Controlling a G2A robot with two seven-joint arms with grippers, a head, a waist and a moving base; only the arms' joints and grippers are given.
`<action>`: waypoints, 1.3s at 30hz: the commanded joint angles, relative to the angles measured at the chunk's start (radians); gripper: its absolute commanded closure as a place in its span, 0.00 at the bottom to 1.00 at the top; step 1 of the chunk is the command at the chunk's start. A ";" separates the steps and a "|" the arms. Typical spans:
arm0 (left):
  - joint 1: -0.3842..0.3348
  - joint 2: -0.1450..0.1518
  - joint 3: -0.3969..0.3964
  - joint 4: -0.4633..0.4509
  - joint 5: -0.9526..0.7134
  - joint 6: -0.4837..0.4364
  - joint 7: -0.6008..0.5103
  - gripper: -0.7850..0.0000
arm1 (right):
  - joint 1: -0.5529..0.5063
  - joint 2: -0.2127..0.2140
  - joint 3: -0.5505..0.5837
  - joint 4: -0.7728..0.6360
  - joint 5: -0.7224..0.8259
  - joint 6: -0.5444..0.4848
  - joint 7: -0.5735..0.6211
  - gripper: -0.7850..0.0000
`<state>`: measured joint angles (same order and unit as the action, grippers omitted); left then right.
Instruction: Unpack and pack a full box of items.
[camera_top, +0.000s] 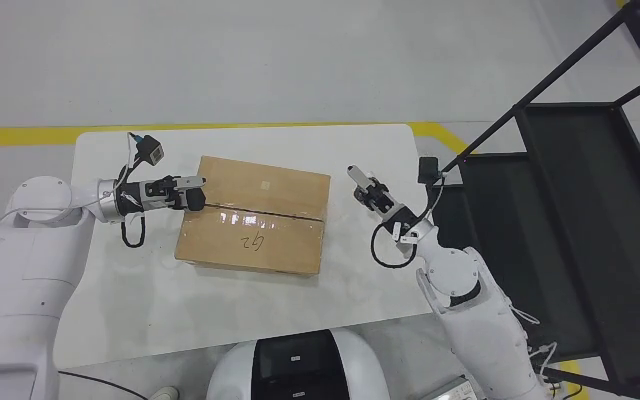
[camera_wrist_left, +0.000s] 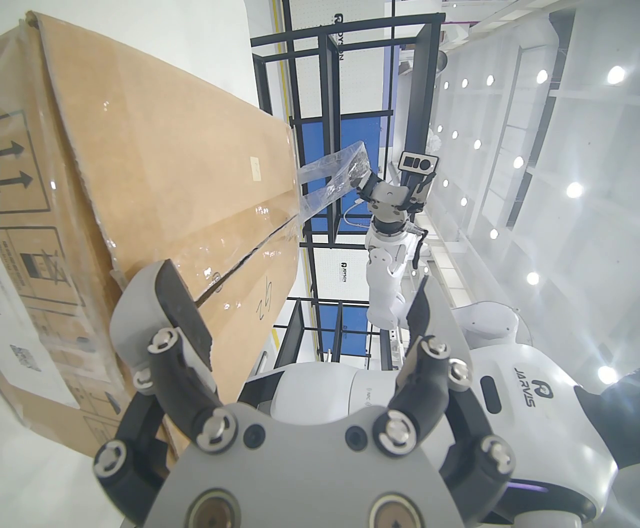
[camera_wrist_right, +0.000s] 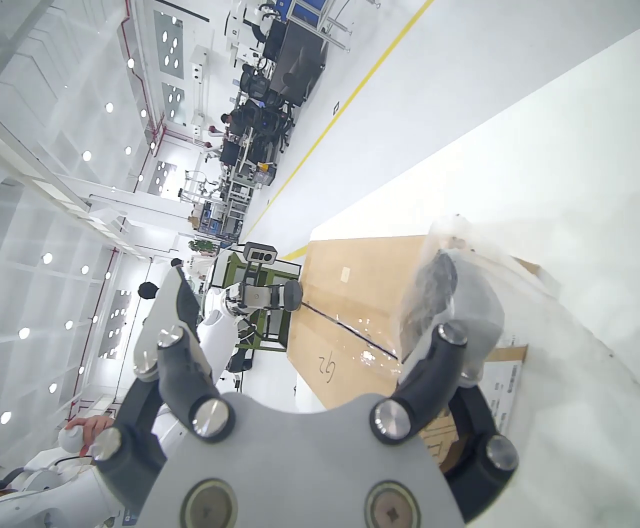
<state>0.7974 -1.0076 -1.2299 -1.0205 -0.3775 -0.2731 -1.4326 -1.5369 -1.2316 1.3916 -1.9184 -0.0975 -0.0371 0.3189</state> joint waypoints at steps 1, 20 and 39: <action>0.000 0.000 0.000 0.000 0.000 0.000 0.000 0.00 | -0.014 0.002 0.013 -0.009 0.003 0.004 0.007 0.13; 0.000 0.000 0.000 0.000 0.000 0.000 0.000 0.00 | -0.108 0.013 0.089 -0.083 -0.020 0.013 0.015 1.00; 0.045 0.011 -0.047 -0.033 -0.013 -0.022 0.082 0.00 | -0.094 0.005 -0.009 -0.077 -0.036 -0.007 -0.011 1.00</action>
<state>0.8267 -1.0013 -1.2584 -1.0428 -0.3826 -0.2855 -1.3738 -1.6351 -1.2261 1.3865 -2.0011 -0.1318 -0.0427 0.3093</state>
